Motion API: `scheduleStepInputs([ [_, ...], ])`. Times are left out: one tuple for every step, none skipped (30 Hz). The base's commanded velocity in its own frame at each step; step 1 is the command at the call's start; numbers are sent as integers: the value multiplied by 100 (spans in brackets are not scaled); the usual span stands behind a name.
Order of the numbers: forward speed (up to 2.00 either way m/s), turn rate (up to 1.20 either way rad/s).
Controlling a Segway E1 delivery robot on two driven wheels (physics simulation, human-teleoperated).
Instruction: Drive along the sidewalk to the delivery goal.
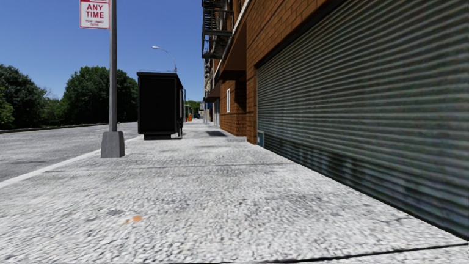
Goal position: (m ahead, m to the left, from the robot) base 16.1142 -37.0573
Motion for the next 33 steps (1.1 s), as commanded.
scheduleStepInputs([
  [200, 0],
  [200, 0],
  [200, 0],
  [200, 0],
  [200, 0],
  [200, 0],
  [200, 6],
  [200, 14],
  [200, 14],
  [200, 21],
  [200, 25],
  [200, 25],
  [200, 26],
  [200, 26],
  [200, 26],
  [200, 26],
  [200, 26],
  [200, 26],
  [200, 27],
  [200, 27],
  [200, 27],
  [200, 27],
  [200, 27],
  [200, 27],
  [200, 27],
  [200, 28],
  [200, 29],
  [200, 29],
  [200, 29],
  [200, 29],
  [200, 29],
  [200, 29],
  [200, 29],
])
